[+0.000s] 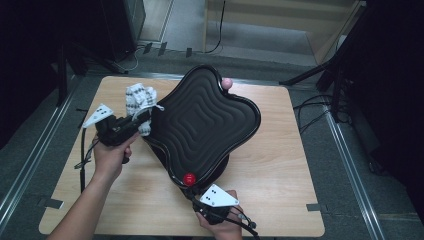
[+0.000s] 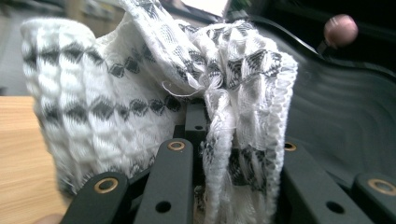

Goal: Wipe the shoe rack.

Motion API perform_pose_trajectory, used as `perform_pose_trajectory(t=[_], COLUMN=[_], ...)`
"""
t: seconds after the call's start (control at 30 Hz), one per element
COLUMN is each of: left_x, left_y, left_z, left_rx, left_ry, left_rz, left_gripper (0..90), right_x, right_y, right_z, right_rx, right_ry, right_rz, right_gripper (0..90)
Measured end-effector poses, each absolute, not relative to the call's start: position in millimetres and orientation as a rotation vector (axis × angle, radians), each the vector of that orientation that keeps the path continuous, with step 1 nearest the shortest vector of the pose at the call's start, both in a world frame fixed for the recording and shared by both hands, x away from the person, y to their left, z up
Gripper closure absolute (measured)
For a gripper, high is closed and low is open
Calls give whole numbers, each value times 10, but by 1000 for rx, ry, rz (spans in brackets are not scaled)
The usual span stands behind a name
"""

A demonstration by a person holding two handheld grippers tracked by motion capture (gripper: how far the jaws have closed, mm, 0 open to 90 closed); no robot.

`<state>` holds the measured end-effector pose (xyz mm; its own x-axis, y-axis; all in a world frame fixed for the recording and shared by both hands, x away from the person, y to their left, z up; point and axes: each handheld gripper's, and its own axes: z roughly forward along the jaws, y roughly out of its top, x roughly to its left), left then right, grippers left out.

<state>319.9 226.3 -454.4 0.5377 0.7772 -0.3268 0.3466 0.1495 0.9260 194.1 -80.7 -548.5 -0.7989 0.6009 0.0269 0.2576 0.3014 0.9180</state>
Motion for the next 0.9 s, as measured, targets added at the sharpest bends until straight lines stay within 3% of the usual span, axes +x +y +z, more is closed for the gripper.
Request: perform_pose_trajectory(t=[0.1,0.33,0.53,0.9], left_x=[3259,3317,3310,2828], left_y=[2174,2367,2453,2398], left_z=[-4601,-4556,-4637,-4980], left_rx=[1492,1358,1297,1331], left_ry=[1046,1133,1166,1088], left_rz=[454,532,466,423], left_gripper=[770,780,783,788], right_x=[1941,1943,1944,1941], right_y=[-808,-810,-809,-808], right_z=[-5484,-5485,-5484,-5485], right_rx=[774,771,771,771], right_ry=[2253,2254,2255,2251], right_rz=[1496,1497,1497,1494], right_gripper=[761,761,761,761])
